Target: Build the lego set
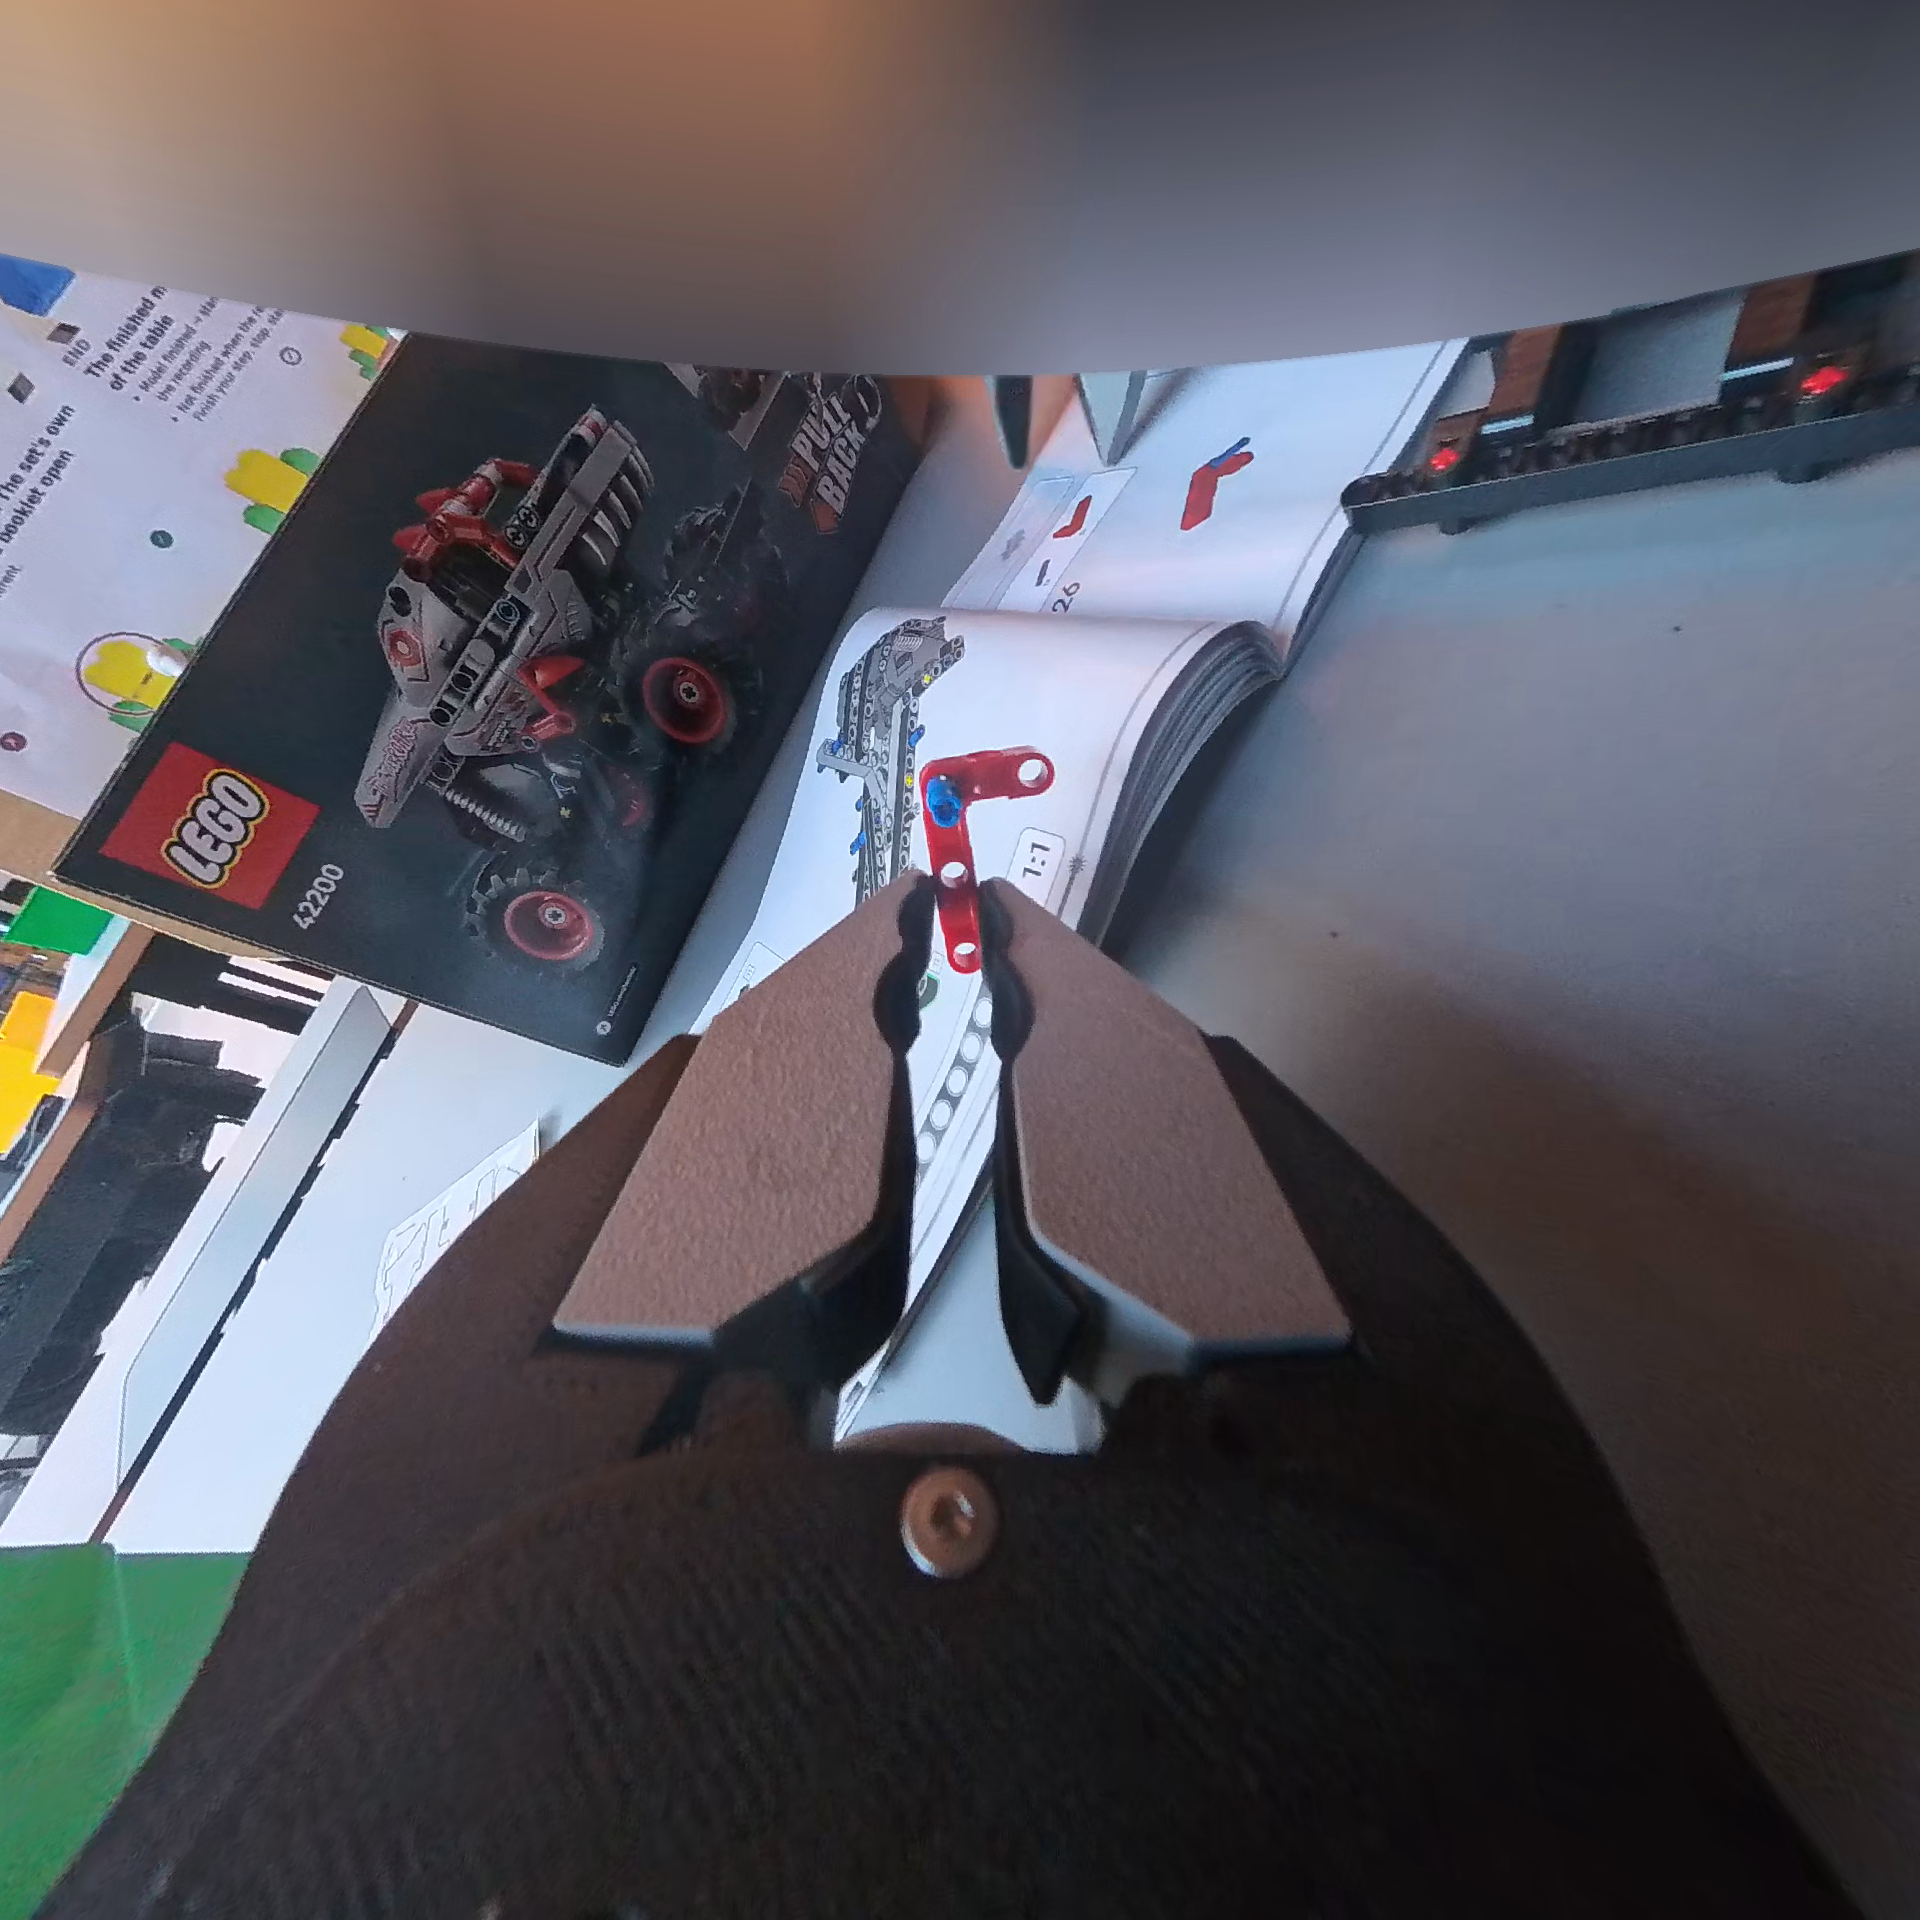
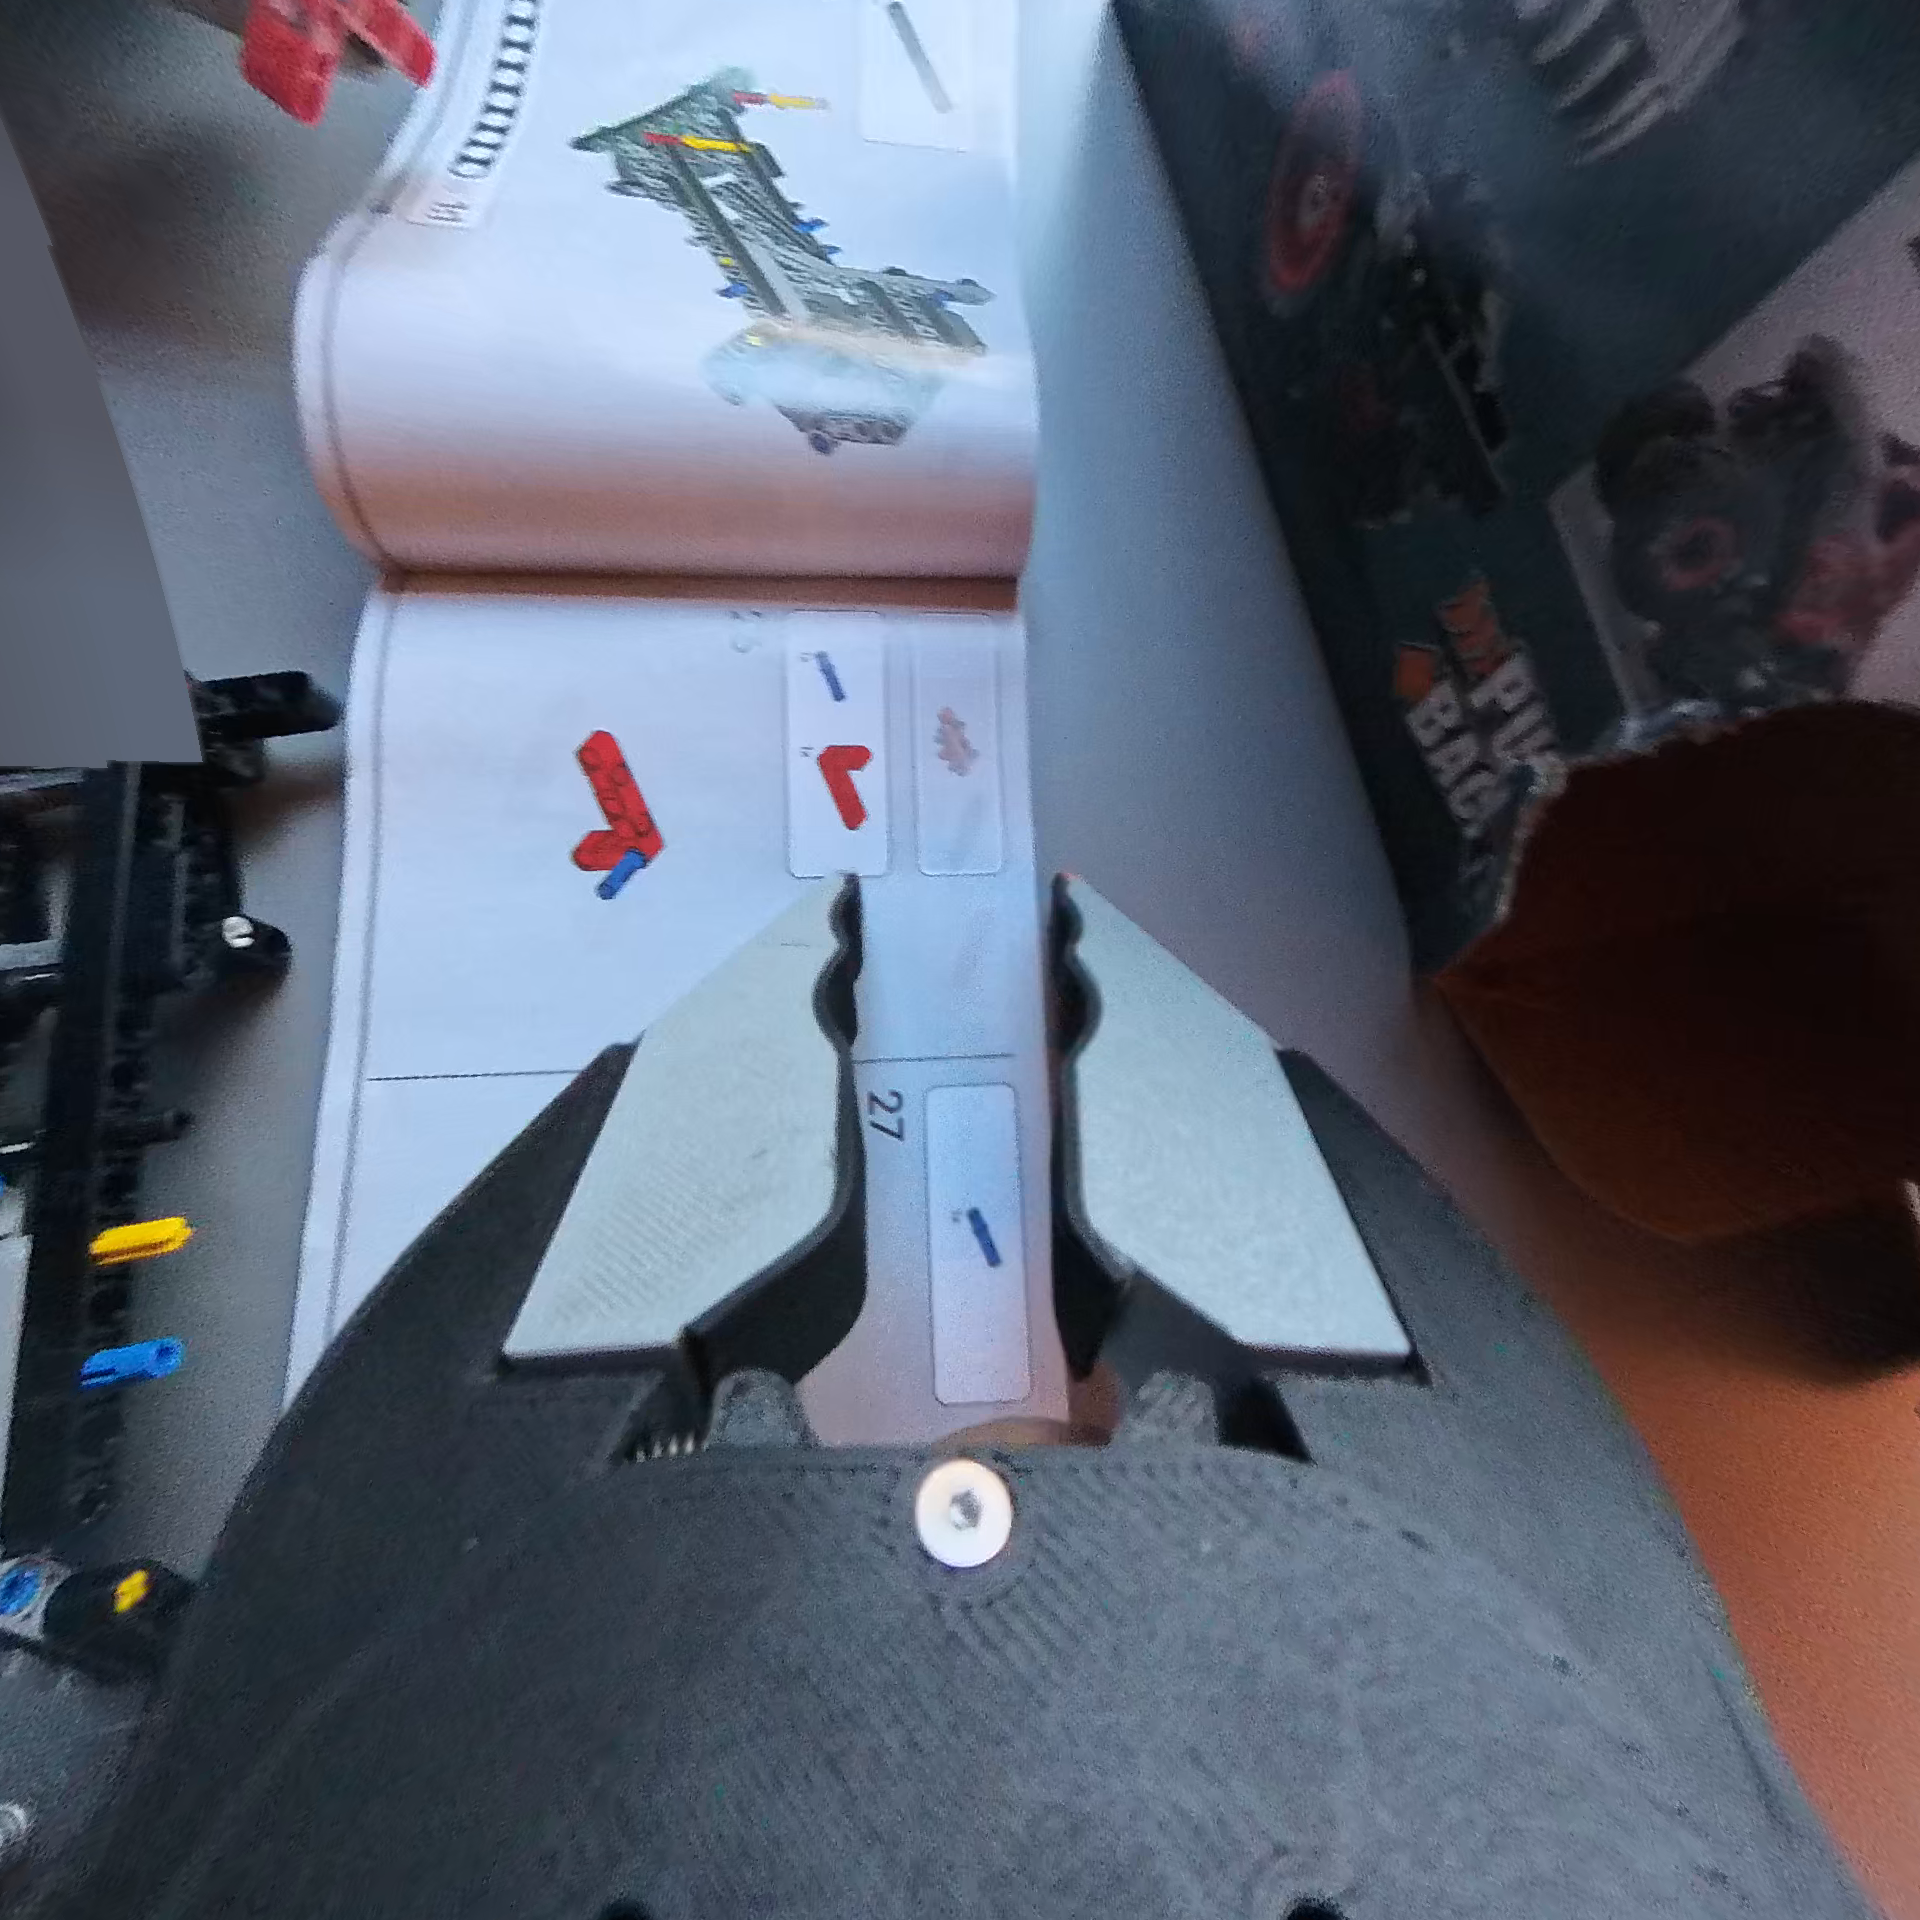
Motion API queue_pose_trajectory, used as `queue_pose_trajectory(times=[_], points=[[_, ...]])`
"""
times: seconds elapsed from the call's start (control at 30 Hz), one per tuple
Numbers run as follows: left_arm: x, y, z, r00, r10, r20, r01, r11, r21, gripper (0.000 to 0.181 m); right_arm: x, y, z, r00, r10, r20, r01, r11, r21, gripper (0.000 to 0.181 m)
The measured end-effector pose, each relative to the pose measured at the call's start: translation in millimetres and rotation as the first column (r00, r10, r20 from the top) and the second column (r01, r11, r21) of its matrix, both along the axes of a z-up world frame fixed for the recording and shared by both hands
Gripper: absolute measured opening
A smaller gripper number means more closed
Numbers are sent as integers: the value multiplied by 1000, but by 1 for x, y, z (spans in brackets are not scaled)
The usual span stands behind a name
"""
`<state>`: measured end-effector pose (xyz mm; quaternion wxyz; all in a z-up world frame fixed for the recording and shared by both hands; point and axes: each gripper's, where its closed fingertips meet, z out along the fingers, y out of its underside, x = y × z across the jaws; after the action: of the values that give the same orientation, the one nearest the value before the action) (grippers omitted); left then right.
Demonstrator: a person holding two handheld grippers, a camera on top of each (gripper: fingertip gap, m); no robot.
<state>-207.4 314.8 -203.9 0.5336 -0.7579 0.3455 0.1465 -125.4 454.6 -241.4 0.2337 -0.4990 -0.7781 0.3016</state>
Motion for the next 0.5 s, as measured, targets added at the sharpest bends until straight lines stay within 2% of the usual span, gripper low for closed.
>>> queue_pose_trajectory(times=[0.13, 0.27, 0.5], points=[[0, 0, 1, 1000, 0, 3, 0, 1000, 2, 5, 12, 9, 1, 999, 1, 50, -5, 997, 71, 36], [-1, 0, 0, 1000, 5, 0, -5, 1000, 0, 5, 41, -8, -1, 982, 118, 148, -128, 990, 60, 40], [-2, 0, 0, 1000, 6, 5, -6, 1000, 0, 5, 73, -6, 0, 947, 107, 304, -147, 983, 112, 49]])
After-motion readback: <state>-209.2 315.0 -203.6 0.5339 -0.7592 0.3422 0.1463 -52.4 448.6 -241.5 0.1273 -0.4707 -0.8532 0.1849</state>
